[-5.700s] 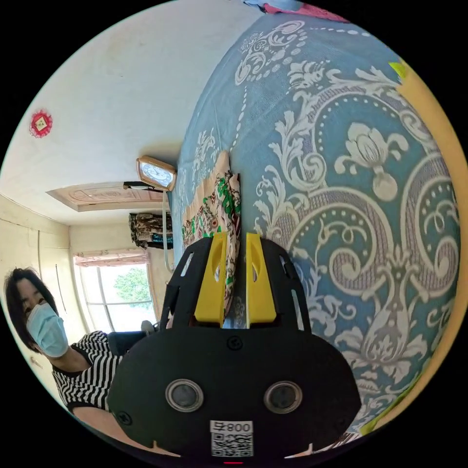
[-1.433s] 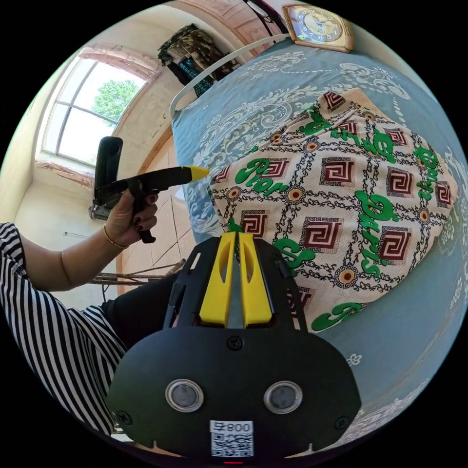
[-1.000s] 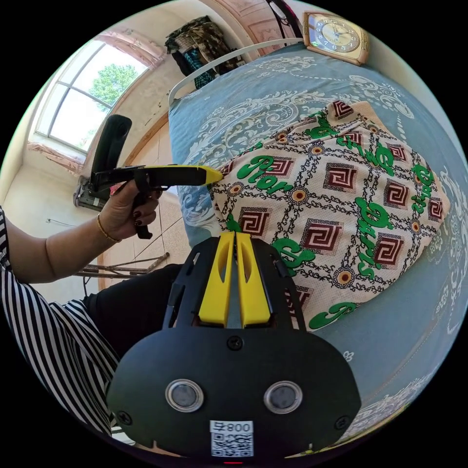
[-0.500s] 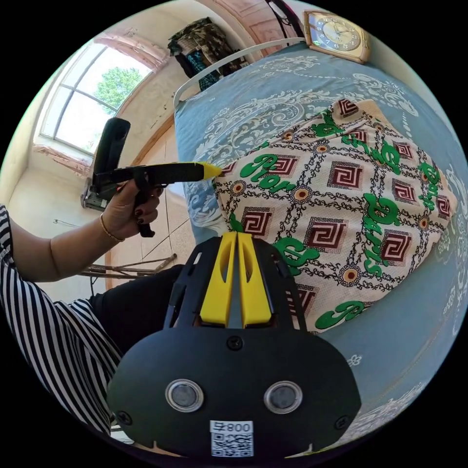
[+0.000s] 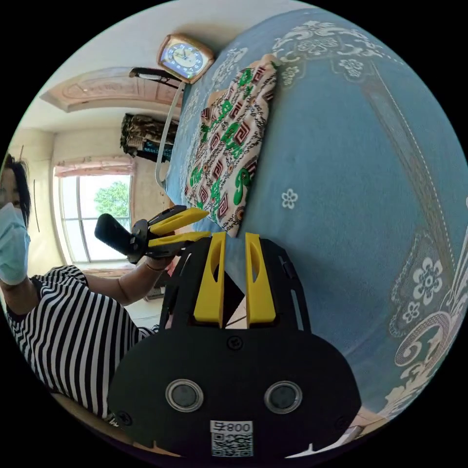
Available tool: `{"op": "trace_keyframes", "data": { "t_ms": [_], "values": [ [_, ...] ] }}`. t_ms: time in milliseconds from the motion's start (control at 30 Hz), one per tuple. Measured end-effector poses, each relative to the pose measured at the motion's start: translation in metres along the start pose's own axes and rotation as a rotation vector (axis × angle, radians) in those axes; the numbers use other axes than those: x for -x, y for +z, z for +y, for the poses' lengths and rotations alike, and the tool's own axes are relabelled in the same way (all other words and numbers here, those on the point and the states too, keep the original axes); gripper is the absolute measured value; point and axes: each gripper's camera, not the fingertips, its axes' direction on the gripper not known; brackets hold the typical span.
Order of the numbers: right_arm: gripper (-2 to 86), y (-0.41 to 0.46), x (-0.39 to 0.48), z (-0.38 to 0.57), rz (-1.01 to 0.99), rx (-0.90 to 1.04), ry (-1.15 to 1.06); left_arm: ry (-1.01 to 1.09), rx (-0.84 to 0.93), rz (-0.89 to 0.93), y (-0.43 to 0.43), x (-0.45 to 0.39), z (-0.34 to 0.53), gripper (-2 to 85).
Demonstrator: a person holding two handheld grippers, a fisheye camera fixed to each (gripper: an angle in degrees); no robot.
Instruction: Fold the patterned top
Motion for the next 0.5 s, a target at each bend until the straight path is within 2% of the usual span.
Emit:
{"op": "trace_keyframes", "data": {
  "t_ms": [133,367,500],
  "values": [
    [7.9,-0.013,-0.034,0.008,-0.145,-0.015,0.082,0.141,0.131,-0.099,0.029,-0.021,-0.010,4.1],
    [8.2,-0.036,-0.058,0.015,-0.237,-0.020,0.109,0.015,0.056,-0.028,0.023,-0.007,-0.009,0.7],
    [8.7,-0.048,-0.069,0.020,-0.291,-0.038,0.136,0.018,0.026,-0.035,0.016,-0.002,-0.008,0.6]
  ]
}}
